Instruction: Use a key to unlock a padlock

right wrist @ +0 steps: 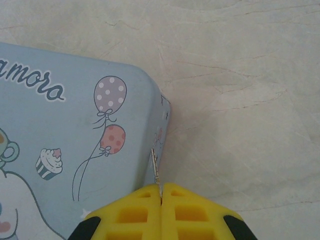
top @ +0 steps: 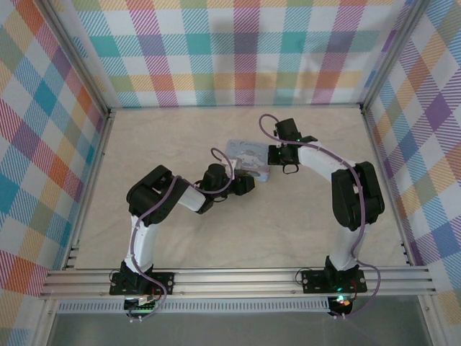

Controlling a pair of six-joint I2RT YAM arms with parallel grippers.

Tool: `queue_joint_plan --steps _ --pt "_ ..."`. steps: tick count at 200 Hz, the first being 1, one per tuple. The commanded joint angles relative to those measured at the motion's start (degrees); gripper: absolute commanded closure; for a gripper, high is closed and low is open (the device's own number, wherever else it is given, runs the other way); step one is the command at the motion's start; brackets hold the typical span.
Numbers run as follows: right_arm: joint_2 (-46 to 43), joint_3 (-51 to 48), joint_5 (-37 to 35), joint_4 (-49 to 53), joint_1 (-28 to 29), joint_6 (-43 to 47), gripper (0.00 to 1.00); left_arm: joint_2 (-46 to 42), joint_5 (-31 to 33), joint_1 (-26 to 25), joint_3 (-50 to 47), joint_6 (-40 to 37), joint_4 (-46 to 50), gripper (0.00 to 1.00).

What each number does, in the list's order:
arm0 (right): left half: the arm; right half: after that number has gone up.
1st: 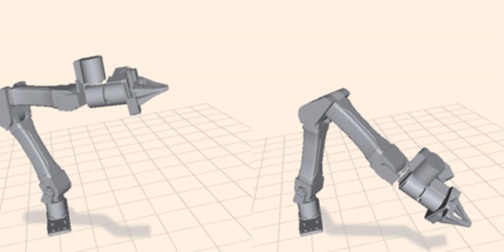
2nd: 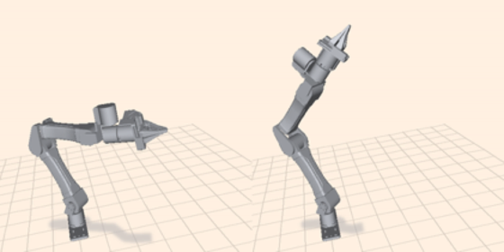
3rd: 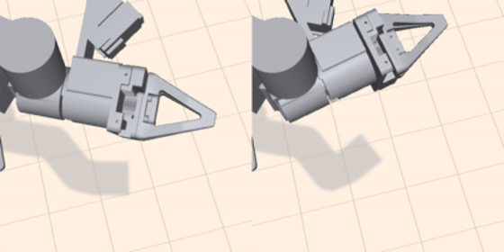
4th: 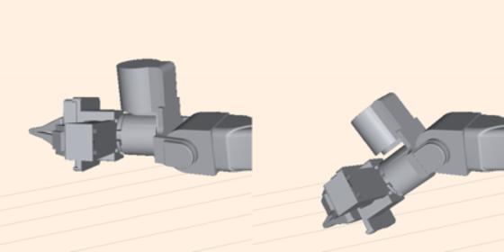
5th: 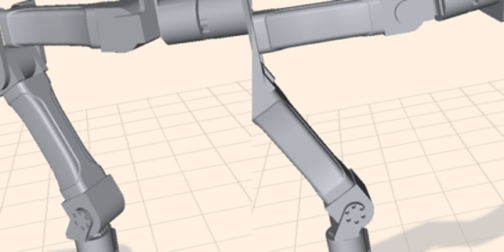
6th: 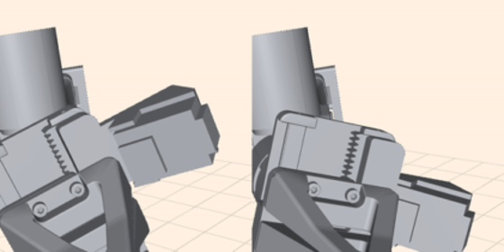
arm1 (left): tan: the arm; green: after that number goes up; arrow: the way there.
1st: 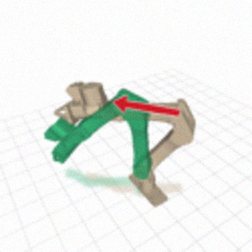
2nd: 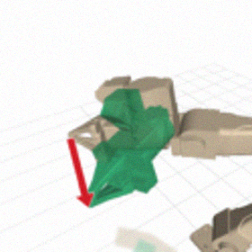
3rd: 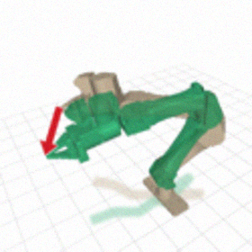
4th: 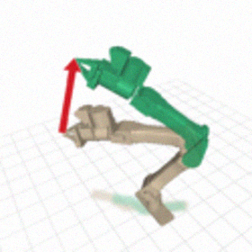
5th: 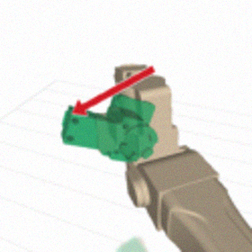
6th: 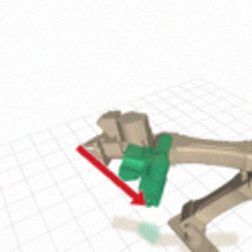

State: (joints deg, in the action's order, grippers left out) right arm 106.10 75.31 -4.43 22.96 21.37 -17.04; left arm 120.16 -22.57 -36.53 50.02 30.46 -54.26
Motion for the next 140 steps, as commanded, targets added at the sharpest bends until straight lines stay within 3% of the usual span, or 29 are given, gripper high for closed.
queue_joint_plan --steps 1,34,53,140 --pt "1.0 -0.5 1.9 0.7 0.8 -0.4 1.0 -0.9 1.6 1.5 -2.3 -0.2 4.6 0.57" --pt "1.6 0.8 2.5 0.9 0.9 -0.7 1.0 -1.4 2.6 2.1 -2.9 -0.5 5.2 0.56" --pt "1.7 1.3 2.6 1.1 0.9 -0.6 1.0 -1.3 2.9 2.2 -3.2 -0.6 4.9 0.47" --pt "2.3 1.3 4.4 -0.2 2.7 -1.4 1.0 1.5 -0.7 1.7 -0.3 0.9 3.1 0.44"
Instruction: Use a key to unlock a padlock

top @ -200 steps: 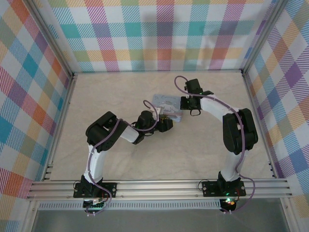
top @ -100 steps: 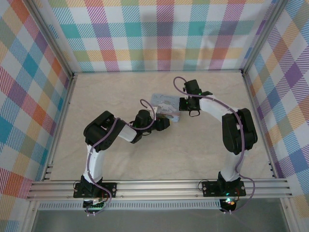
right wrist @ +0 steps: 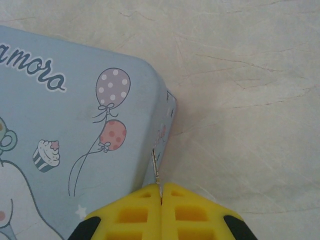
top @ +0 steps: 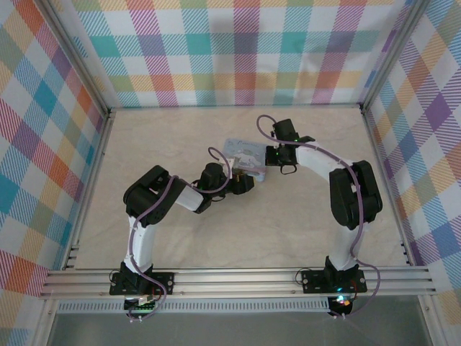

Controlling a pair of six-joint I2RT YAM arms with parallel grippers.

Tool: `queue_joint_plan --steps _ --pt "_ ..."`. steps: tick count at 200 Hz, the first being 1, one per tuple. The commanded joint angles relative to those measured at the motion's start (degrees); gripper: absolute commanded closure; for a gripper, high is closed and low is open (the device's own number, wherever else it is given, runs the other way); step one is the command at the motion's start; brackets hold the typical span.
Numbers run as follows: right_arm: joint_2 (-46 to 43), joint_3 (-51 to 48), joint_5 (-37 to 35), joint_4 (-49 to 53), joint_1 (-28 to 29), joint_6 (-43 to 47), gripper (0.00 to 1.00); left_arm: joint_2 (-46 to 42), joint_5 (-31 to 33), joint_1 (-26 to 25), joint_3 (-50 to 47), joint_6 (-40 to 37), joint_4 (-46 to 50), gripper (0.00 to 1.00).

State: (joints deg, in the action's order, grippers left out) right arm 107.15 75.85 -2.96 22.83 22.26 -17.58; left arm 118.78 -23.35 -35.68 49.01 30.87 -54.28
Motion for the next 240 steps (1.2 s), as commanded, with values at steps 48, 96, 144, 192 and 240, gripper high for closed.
queue_joint_plan --steps 48,96,144,192,240 --pt "1.0 0.0 1.9 0.0 2.0 -0.9 1.0 1.9 2.2 1.6 -1.0 0.8 3.9 0.48" --pt "1.1 0.0 1.7 -0.3 1.9 -1.0 1.0 -0.5 3.3 3.4 -5.2 0.7 4.1 0.54" --pt "1.2 0.0 2.0 -0.3 1.9 -1.3 1.0 -1.3 2.6 4.7 -6.5 0.3 4.6 0.64" --pt "1.0 -0.3 2.1 -0.5 1.9 -1.3 1.0 -0.5 -0.1 5.3 -4.2 -0.5 7.4 0.86" --pt "1.6 0.7 1.4 -0.1 1.8 -0.7 1.0 -1.3 -1.7 5.6 -3.6 -1.4 11.8 0.91"
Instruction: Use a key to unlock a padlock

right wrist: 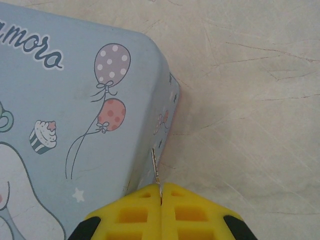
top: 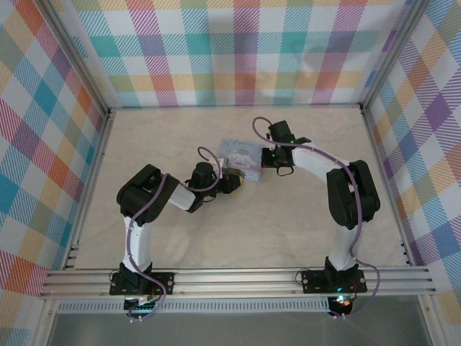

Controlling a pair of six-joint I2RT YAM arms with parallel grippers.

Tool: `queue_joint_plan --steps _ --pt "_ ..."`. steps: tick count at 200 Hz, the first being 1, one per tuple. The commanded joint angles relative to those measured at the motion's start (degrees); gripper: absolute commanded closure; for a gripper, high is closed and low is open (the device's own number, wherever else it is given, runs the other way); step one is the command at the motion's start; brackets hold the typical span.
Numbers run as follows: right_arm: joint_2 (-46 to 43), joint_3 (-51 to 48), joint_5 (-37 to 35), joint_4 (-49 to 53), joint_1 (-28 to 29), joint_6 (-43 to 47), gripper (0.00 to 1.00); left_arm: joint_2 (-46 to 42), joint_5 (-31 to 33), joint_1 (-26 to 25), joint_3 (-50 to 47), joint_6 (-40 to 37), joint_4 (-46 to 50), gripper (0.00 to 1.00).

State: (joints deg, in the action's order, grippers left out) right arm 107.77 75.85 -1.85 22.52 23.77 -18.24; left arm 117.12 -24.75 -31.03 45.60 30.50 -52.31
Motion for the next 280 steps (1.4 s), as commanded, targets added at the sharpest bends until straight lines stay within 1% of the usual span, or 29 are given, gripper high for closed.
queue_joint_plan --steps 1,32,65,102,125,160,210,255,280 --pt "1.1 0.8 0.2 0.3 0.3 0.0 1.0 0.3 -0.3 1.0 -0.2 -1.0 10.0 0.92" --pt "3.2 3.7 -0.5 0.9 -0.1 1.1 1.0 -0.4 -2.3 0.9 -0.3 -1.3 14.0 0.91" --pt "6.2 8.8 -0.2 2.1 0.0 3.2 1.0 -0.7 -4.9 0.8 -0.6 -1.5 17.5 0.89" --pt "10.2 14.7 2.8 3.3 0.0 5.1 1.0 -0.5 -5.8 -0.2 -0.4 -1.2 19.1 0.87" --pt "11.3 15.9 4.3 3.5 0.0 5.9 1.0 -0.2 -6.4 -0.3 0.0 0.7 18.7 0.87" --pt "9.5 13.7 4.3 3.1 -0.6 7.3 1.0 -0.5 -6.7 -0.4 1.0 3.0 20.3 0.87" --pt "3.5 8.2 2.9 3.2 -2.9 6.8 1.0 -2.6 -6.4 -0.6 2.4 6.3 24.3 0.87" --pt "-5.3 -0.3 3.4 0.8 -4.4 4.9 1.0 -6.0 -5.7 -0.7 6.4 8.6 34.1 0.87" --pt "-11.0 -5.9 6.6 -1.5 -5.5 3.0 1.0 -7.7 -5.5 -0.7 8.8 9.6 39.0 0.87"
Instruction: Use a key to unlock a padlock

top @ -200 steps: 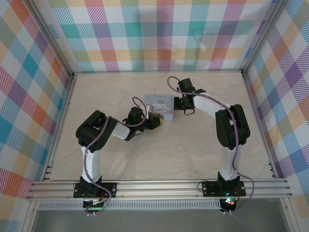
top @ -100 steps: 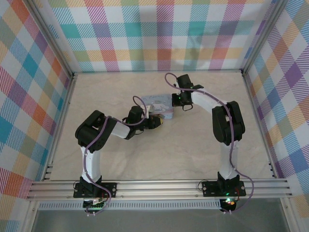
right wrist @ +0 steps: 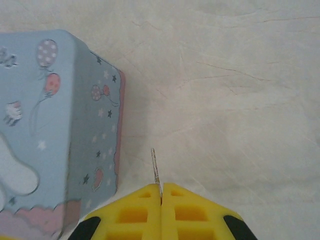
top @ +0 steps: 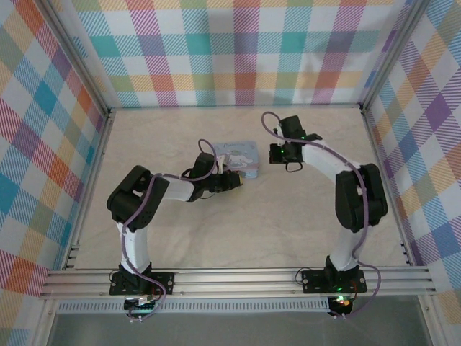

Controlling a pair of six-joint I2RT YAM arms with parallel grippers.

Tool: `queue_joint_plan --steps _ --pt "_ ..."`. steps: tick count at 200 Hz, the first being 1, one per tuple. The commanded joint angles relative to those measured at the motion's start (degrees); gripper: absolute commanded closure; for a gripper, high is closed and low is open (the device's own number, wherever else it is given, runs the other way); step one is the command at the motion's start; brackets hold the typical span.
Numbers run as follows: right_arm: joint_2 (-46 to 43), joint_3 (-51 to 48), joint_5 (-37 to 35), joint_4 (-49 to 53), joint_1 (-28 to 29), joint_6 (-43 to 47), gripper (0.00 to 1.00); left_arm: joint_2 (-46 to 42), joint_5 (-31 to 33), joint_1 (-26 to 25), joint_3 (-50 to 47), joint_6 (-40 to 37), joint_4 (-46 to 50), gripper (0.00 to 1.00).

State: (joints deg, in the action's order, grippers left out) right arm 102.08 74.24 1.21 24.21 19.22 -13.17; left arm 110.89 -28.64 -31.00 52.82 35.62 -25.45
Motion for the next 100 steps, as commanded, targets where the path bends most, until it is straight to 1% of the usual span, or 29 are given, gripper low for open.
queue_joint_plan --steps 1,29,61,100 --pt "-5.7 -4.6 3.6 -3.3 -0.9 -2.1 1.0 -1.6 -1.6 -0.7 1.6 4.5 12.2 0.87" --pt "-13.4 -11.7 9.4 -7.4 -2.2 -4.3 1.0 -3.1 -1.8 -0.7 3.7 6.9 14.6 0.87" --pt "-23.6 -19.8 17.7 -13.2 -2.8 -5.7 1.0 -4.2 -2.1 -0.8 6.1 9.5 16.3 0.87" --pt "-34.1 -27.4 27.2 -18.6 -3.3 -8.3 1.0 -4.7 -2.2 -1.2 9.0 10.7 18.5 0.87"
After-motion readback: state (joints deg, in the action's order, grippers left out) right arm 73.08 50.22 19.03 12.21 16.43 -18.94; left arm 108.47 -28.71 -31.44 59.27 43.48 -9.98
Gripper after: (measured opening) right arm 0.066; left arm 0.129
